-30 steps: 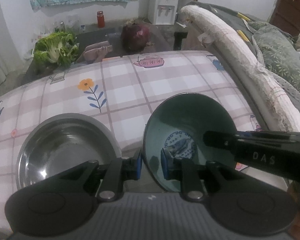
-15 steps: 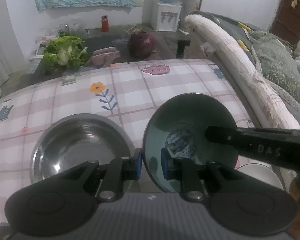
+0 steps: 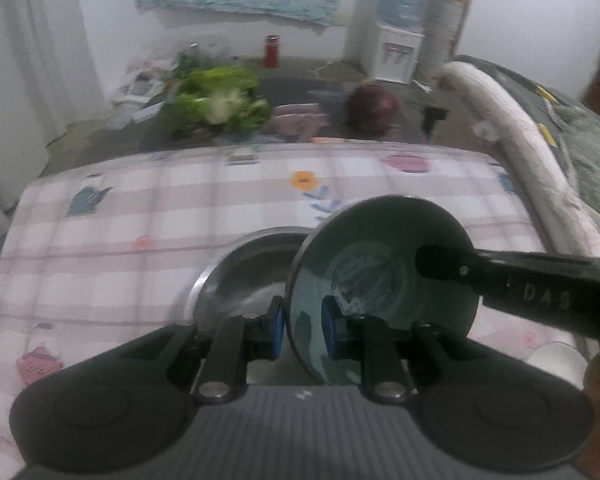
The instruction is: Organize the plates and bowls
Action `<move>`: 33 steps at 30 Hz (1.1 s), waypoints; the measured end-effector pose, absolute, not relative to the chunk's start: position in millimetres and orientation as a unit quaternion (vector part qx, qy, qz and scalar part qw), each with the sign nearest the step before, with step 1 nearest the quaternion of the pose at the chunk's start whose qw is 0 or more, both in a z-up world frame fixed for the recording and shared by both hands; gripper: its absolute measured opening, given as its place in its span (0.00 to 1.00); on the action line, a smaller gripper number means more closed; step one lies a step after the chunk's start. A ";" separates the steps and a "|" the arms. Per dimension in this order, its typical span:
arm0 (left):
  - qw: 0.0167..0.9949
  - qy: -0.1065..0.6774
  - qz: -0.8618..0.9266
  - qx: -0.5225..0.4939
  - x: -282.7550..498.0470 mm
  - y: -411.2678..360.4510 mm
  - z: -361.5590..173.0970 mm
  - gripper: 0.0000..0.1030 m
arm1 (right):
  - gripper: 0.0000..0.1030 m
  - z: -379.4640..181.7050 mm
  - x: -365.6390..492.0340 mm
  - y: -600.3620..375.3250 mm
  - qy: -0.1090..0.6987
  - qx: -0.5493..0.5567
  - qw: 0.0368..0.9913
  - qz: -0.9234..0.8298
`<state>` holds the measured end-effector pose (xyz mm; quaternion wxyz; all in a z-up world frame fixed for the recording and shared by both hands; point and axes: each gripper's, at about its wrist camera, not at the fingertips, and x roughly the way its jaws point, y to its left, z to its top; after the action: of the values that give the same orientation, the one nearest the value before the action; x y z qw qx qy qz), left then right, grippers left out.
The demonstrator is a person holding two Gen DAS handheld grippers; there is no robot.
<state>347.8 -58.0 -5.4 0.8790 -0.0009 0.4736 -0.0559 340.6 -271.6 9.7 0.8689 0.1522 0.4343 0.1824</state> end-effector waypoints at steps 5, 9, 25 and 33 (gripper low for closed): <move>0.868 0.495 -0.029 -0.012 359.2 -28.8 -26.9 0.20 | 0.16 -11.1 357.6 -232.9 0.458 0.141 0.857 0.192; 0.858 0.512 -0.021 -0.026 369.6 -15.5 -48.1 0.19 | 0.15 -30.8 366.2 -212.1 0.472 0.121 0.852 0.189; 0.868 0.492 -0.061 -0.022 352.7 -10.5 -27.4 0.27 | 0.22 -7.1 337.3 -236.4 0.433 0.100 0.879 0.174; 0.893 0.441 -0.087 0.005 282.2 9.3 22.5 0.46 | 0.50 29.1 253.8 -269.7 0.383 0.153 0.891 0.187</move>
<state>282.2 9.3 22.5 0.8933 0.0049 0.4409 -0.0868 253.8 -269.7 29.1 0.8914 0.1530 0.3835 0.1869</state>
